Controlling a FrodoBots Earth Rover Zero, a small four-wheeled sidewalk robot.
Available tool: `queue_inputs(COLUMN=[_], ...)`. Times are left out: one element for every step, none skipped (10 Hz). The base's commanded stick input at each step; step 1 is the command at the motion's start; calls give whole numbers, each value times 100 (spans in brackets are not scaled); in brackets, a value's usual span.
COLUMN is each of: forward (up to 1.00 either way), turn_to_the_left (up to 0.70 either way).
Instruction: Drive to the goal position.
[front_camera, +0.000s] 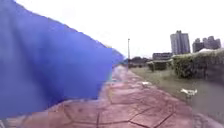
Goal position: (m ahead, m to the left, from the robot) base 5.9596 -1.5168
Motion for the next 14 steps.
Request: queue_inputs(forward=[100, 100, 100, 100, 100, 100, 100, 100, 100, 100, 100, 100, 100, 100], turn_to_the_left=[0, 0, 0, 0, -34, -39, 0, 0, 0, -35, -36, -7, 0, 0])
